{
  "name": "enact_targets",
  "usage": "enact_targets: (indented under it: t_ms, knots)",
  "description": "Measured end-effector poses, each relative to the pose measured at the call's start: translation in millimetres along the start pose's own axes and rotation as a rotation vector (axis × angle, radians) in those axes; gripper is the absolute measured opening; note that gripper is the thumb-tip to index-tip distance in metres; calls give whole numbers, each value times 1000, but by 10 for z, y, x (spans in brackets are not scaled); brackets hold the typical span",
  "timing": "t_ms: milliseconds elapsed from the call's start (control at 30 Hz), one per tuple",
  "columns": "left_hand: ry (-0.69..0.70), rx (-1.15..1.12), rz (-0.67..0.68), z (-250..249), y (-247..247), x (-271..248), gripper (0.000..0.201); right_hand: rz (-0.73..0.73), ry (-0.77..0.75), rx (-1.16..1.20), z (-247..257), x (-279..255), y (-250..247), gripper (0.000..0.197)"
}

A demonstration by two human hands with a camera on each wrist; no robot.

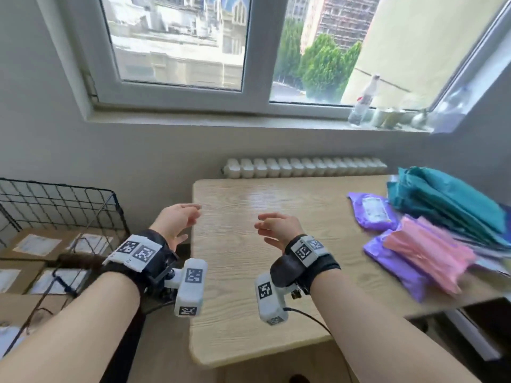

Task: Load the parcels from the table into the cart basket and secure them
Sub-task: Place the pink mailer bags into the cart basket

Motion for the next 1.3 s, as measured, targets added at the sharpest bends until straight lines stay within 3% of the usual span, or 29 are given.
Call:
enact_targets:
  t_ms: [400, 600, 867, 967, 1067, 1133, 1233, 1300]
  knots:
    - [-114, 70, 203, -1, 3149, 744, 21, -200, 44, 134, -217, 898, -2992, 23]
    - [-208, 104, 255, 122, 4335, 962, 21, -357, 72, 165, -381, 1267, -4139, 23]
    - [-282, 238, 287, 272, 5092, 1097, 13, -392, 158, 225, -596, 1436, -4822, 27]
    - [-284, 395, 421, 377, 5371, 1097, 30, -405, 215, 188, -774, 1437, -4956, 25]
    - [-159, 753, 525, 505, 5641, 1065, 50, -387, 277, 204, -909, 1435, -5042, 22]
    - [-76, 891, 531, 546, 5736, 1089, 49, -348, 303, 263, -967, 1469, -5095, 23]
    - [-107, 808, 499, 548, 5720, 1173, 19, -344, 304, 297, -974, 1527, -5114, 20]
    - [-171, 684, 505, 517, 5677, 1183, 22, -341, 294, 274, -923, 1555, -5066, 18]
Point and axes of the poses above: each hand's wrist, its own x-axis towards the middle knuckle, its own y-axis out of the palm, z = x × y, the point moved 2 cm from there along x, towards the middle knuckle, and after that the axes turned 2 degrees about z, right-handed, at the moved point
